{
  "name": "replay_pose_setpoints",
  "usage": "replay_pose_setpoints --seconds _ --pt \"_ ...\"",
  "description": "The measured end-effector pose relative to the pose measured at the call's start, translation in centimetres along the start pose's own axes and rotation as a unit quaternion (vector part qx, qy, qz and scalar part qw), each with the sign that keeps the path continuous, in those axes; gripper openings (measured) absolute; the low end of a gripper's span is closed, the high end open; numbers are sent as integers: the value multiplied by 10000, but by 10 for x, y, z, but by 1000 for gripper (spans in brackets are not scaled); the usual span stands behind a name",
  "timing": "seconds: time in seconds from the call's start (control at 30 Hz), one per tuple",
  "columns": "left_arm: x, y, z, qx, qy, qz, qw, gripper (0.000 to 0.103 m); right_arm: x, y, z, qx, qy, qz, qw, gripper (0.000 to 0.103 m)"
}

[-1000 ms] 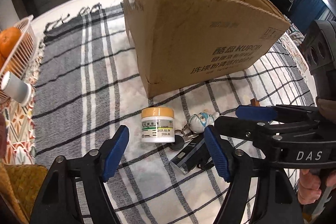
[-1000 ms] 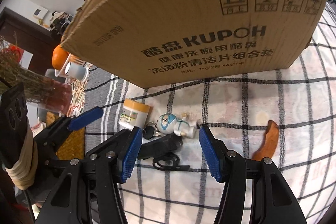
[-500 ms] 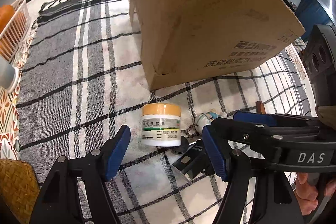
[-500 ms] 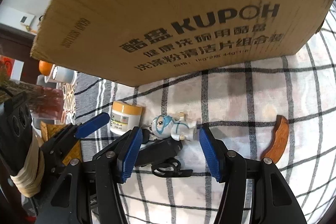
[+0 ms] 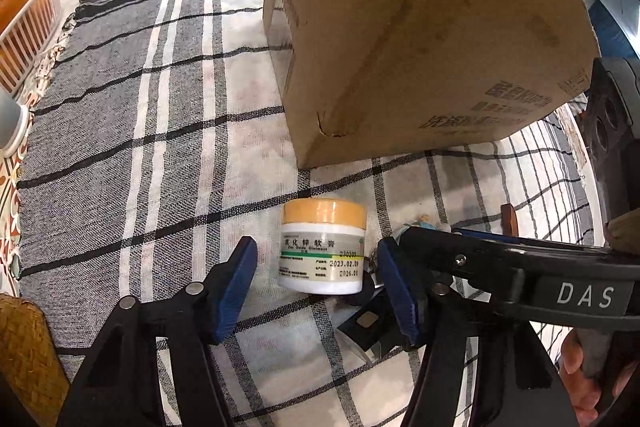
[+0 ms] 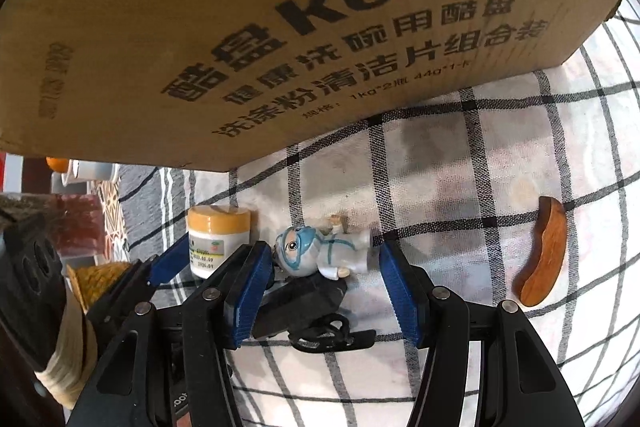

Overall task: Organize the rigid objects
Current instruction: 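Grasp the white ointment jar with the left tool while the right tool approaches the figurine, then close the right tool on the white-blue figurine keychain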

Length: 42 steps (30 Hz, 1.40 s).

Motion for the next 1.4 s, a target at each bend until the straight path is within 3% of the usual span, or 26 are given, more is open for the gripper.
replay_pose_setpoints --seconds 0.07,0.13,0.2,0.5,0.77,1.4 --pt "-1 -2 1 -35 -21 12 10000 56 0 0 0 15 -30 -7 10000 56" --pt "-1 -5 2 -140 -61 46 9999 45 1 1 1 -16 -30 6 10000 53" --pt "-1 -5 3 -146 -87 12 9999 39 2 -1 1 -81 4 17 10000 52" --pt "11 2 -13 -440 -354 -283 9980 39 10 -3 -2 -43 -76 -103 9999 52" --pt "20 1 -29 -432 -562 -405 9967 39 16 -1 -5 -53 -179 -237 9995 52" --pt "33 -30 -71 -309 -1134 -354 9924 39 38 2 -63 -24 -1071 -714 9917 51"
Point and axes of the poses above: each gripper's, at about its wrist camera, not at the fingertips, and z roughly the way its jaws point, y to its left, x to its underside, the point moved 4 cm from there along z, roughly the way its jaws point, and after that the axes turned 13 degrees about y, right-handed, at the moved point
